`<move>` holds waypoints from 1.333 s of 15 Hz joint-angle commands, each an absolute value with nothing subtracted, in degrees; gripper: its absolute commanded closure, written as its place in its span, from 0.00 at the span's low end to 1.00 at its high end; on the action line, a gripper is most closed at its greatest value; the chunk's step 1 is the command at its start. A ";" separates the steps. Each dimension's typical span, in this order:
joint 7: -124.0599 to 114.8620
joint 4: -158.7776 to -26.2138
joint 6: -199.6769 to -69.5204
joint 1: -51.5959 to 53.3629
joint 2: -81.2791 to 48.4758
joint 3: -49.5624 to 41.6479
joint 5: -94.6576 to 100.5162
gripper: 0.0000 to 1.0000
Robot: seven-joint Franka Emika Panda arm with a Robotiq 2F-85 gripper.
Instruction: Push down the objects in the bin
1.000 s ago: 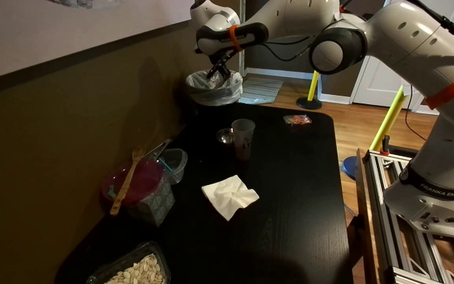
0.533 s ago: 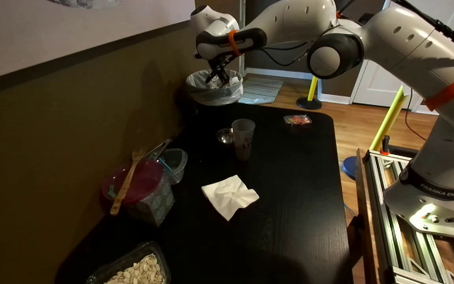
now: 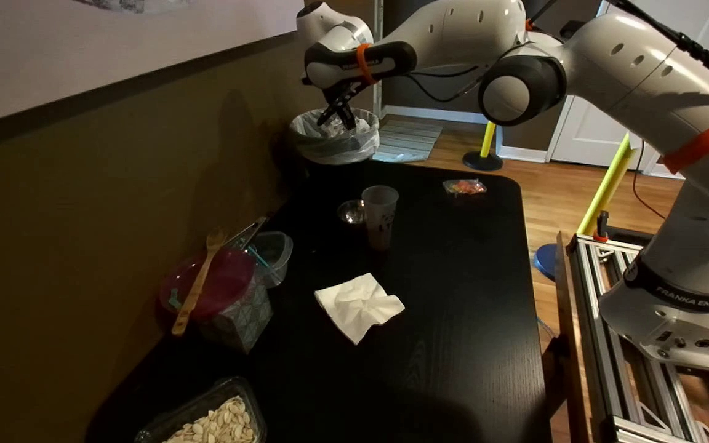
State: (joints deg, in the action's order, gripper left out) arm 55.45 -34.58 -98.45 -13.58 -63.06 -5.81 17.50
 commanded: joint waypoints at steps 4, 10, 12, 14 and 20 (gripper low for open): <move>51.73 -30.97 -91.86 -12.56 -59.10 -6.12 16.99 0.09; 42.65 -30.64 -77.42 -13.95 -56.21 -4.43 12.16 0.00; 37.88 -29.92 -75.64 -14.79 -56.63 -4.11 9.37 0.00; 32.09 -29.37 -76.13 -15.21 -57.40 -4.23 7.05 0.00; 18.08 -28.79 -80.39 -17.97 -57.65 -3.90 0.67 0.50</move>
State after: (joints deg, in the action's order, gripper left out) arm 24.14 -30.86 -78.32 -16.03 -56.71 -4.80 3.98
